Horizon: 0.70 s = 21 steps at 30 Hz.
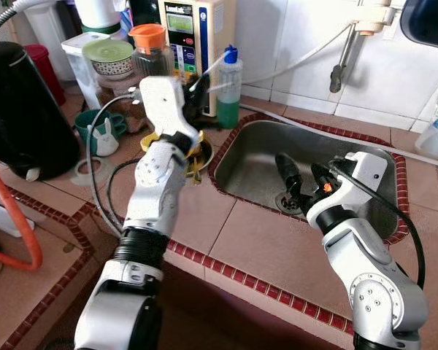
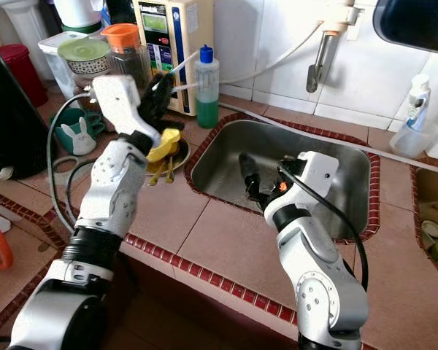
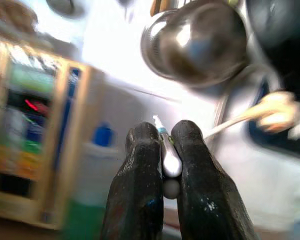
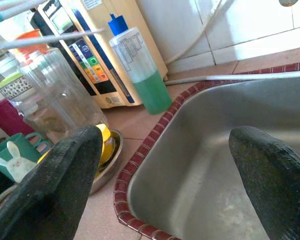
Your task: Kitchen organization
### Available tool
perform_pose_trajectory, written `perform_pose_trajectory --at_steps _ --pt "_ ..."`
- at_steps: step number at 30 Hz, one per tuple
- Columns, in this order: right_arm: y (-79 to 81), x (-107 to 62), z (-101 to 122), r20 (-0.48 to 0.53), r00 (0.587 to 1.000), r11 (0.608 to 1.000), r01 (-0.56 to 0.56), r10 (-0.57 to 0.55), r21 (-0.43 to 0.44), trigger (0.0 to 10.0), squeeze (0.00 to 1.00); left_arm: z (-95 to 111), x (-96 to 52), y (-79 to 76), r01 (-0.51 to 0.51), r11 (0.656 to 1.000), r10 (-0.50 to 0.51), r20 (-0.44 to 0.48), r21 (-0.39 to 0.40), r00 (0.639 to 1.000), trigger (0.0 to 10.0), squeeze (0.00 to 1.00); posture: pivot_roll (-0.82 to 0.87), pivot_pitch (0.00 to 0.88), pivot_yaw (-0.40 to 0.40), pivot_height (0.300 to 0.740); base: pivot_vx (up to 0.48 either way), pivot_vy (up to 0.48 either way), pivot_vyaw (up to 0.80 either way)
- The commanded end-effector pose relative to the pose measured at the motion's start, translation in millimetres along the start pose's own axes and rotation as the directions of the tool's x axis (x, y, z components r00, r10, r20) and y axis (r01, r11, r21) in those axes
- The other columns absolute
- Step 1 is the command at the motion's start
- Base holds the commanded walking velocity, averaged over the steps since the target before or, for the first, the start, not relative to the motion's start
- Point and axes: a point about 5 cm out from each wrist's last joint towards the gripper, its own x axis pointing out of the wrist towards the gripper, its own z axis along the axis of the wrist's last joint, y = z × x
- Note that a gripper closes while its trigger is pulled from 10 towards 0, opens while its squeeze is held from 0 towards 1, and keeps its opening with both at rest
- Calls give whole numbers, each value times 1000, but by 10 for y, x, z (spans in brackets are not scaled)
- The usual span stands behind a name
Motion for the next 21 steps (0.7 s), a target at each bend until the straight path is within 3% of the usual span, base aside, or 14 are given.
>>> perform_pose_trajectory --at_steps 1,2,3,4,7,8,13,16,21 --pt "42 32 34 30 1000 994 -9 6 113 10000 0 -15 2 -99 48 975 -56 -32 -219 998 314 0 57 8 35 740 0 0 0" --pt "36 33 32 34 999 989 -8 3 149 10000 0 -50 -8 -138 63 950 -82 -48 -304 995 314 0 57 8 35 740 0 0 0" --pt "6 39 33 40 999 983 10 -18 181 10000 0 -97 -34 -159 65 914 -97 -61 -400 993 2745 0 55 10 35 740 0 0 0" --pt "-24 44 40 50 998 978 25 -36 205 10000 0 -157 -66 -182 64 874 -121 -88 -482 989 2471 0 55 10 35 740 0 0 0" --pt "-71 54 65 73 995 964 41 -62 264 10000 0 -257 -152 -231 52 801 -160 -130 -596 979 3098 0 49 13 36 740 0 0 0" --pt "-103 67 95 94 992 950 47 -80 309 10000 0 -290 -198 -253 35 757 -173 -148 -653 974 3608 0 51 14 35 740 0 0 0" --pt "-185 142 112 112 985 916 79 -134 394 10000 0 -332 -281 -301 10 671 -229 -194 -741 954 3686 0 62 21 27 740 0 0 0" --pt "-170 182 86 97 986 923 87 -132 375 10000 0 -353 -316 -335 7 654 -251 -209 -756 945 3922 0 62 24 25 740 0 0 0" --pt "-46 234 49 81 994 899 31 -74 437 10000 0 -369 -370 -448 21 622 -308 -221 -783 925 4275 0 61 25 23 740 0 0 0"
